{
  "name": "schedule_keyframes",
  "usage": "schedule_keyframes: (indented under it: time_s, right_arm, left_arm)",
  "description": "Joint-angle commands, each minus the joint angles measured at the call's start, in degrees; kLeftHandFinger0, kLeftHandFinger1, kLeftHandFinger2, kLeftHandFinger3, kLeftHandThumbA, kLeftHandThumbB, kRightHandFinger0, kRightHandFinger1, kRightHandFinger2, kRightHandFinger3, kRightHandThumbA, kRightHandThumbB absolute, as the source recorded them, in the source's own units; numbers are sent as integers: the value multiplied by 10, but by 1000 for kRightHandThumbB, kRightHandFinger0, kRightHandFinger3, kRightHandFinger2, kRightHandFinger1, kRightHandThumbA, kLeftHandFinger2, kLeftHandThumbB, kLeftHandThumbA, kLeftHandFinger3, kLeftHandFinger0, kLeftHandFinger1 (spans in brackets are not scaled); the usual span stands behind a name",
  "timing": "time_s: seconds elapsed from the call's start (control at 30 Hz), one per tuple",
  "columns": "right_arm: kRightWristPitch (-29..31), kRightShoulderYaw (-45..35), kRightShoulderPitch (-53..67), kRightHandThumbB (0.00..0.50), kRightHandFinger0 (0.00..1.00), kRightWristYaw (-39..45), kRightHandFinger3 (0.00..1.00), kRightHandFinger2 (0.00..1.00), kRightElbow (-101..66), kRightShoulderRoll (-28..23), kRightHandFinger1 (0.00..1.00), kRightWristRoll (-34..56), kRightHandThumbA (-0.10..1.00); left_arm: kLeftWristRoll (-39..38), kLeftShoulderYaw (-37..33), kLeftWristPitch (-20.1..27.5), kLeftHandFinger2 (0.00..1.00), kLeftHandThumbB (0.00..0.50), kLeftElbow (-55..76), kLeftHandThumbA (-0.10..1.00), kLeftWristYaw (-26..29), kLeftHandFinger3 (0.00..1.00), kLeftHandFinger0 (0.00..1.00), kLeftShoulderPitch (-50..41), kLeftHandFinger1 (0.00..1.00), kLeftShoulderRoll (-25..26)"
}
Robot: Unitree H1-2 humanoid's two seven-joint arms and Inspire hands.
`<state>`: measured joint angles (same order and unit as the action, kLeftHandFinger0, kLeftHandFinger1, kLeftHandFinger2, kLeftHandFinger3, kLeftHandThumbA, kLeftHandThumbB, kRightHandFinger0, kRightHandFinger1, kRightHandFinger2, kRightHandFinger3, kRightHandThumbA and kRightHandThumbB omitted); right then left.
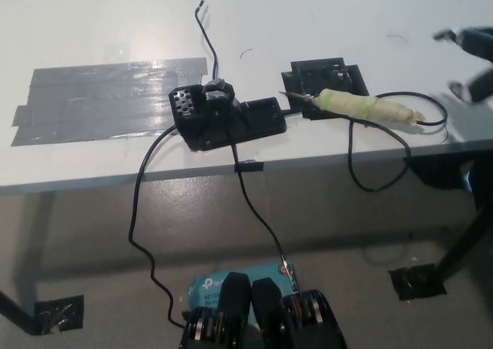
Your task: The robot uses its right hand to grab the soldering gun kept on the middle of the table and pulls it out of its base and keep it on the right side of the base
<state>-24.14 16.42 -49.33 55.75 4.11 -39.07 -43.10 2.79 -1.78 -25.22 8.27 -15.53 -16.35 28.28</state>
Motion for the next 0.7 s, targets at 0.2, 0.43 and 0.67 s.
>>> schedule_keyframes:
  time_s: [0.2, 0.43, 0.67]
  right_arm:
    - [-28, -363, 256, 300, 1000, -3, 1000, 1000, -278, 76, 1000, 196, 302]
    - [-6, -424, 472, 148, 1000, -132, 1000, 1000, -347, 262, 1000, 262, 537]
    - [166, -403, 532, 123, 1000, -245, 1000, 1000, -202, 368, 1000, 256, 623]
  left_arm:
    - [0, 4, 13, 638, 221, -6, 602, -10, 823, 451, -4, 525, 15]
    - [-5, 10, 24, 672, 228, -5, 622, -3, 875, 435, -5, 540, 6]
    - [-11, 23, 21, 635, 224, -2, 586, 7, 851, 419, -1, 525, -7]
